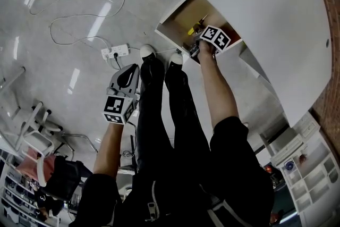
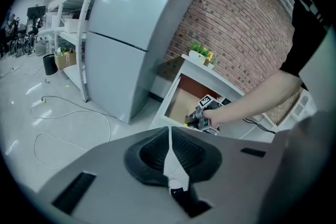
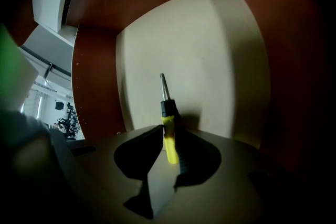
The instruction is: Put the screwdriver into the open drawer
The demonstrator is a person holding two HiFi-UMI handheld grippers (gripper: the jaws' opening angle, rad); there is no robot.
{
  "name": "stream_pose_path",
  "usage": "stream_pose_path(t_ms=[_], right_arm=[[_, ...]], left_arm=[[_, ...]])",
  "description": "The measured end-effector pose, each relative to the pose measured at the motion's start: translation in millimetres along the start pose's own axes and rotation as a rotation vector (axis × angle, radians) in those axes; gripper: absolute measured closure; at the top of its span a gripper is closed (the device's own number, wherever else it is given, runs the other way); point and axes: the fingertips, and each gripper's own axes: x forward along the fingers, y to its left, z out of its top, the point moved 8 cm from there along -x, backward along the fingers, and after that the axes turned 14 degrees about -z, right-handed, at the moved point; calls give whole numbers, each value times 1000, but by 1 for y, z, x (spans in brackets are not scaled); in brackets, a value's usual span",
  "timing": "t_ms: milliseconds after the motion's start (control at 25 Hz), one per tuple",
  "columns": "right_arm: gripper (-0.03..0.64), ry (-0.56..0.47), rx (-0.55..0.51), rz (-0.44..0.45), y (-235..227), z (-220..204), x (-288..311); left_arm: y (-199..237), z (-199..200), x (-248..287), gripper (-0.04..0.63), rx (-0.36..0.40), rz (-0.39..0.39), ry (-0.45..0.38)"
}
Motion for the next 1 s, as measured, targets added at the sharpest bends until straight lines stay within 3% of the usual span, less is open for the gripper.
stream_pose_path(t_ms=[520,680,760,1000], right_arm=[[504,-44,7,24,-1,-1,-31],[544,-80,-61,16,5,-12,-60],[604,-84,-92,22,5,-21,-78],[607,-105,-269,65,6,-40,-138]], left_arm=[[-7,16,-3,560,35,-1,5],[-20,33,-1,560,68,-5,-7],[-31,41,2,560,79,-8,-13],[-66,73,8,560,113,-13,-50]])
